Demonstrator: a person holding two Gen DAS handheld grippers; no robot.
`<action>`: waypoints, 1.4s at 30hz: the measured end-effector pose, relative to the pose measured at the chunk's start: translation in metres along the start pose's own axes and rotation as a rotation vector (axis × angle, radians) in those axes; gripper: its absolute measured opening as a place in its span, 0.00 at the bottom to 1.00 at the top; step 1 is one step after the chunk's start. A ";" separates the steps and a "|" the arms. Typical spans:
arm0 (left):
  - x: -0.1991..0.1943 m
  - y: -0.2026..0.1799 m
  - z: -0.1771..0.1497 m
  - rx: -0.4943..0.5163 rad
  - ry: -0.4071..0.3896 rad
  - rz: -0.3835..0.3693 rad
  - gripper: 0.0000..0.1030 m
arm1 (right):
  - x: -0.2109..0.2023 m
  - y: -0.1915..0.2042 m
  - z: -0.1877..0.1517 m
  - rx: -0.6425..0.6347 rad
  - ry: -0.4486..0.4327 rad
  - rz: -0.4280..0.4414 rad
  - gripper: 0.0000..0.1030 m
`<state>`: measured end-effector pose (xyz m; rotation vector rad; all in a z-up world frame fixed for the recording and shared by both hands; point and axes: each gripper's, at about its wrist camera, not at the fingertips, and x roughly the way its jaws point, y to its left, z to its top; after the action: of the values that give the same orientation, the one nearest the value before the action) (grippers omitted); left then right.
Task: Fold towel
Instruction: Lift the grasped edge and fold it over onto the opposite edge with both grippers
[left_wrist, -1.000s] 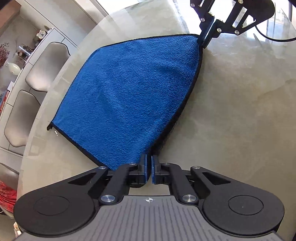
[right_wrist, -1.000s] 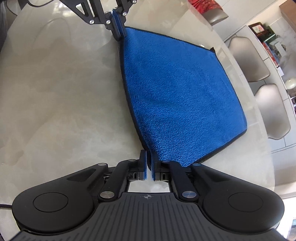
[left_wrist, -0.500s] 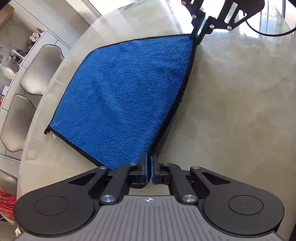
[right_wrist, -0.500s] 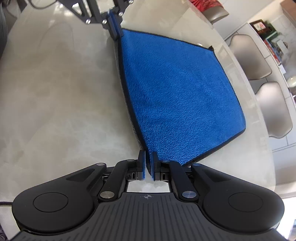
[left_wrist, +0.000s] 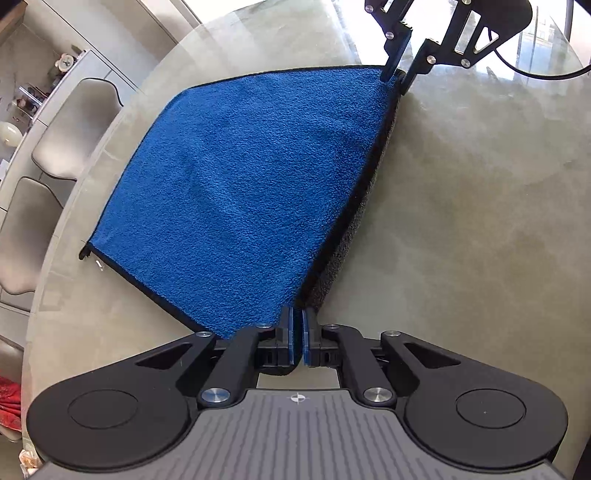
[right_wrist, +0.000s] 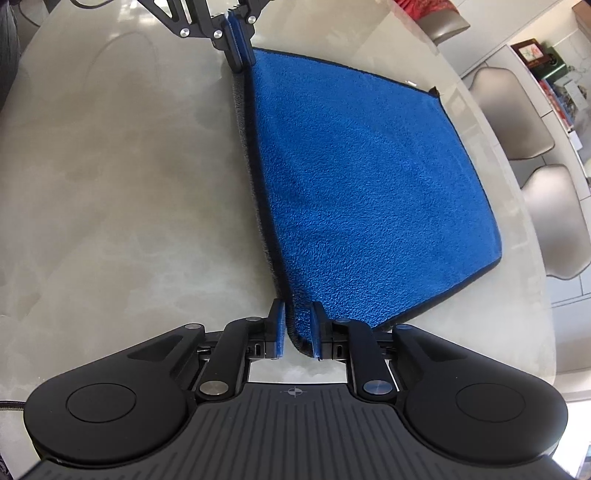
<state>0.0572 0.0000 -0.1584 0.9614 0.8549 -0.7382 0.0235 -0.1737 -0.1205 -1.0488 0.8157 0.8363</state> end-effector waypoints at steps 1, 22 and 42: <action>0.000 0.000 0.000 0.005 0.001 -0.001 0.03 | 0.000 0.001 0.000 0.001 0.001 0.004 0.04; -0.026 0.090 0.038 0.091 -0.055 0.142 0.03 | -0.032 -0.090 0.027 0.031 -0.098 -0.216 0.04; 0.059 0.210 0.077 0.008 -0.027 0.191 0.03 | 0.068 -0.217 0.065 0.075 -0.045 -0.236 0.04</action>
<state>0.2825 0.0028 -0.1053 1.0226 0.7253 -0.5897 0.2553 -0.1581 -0.0760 -1.0335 0.6648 0.6224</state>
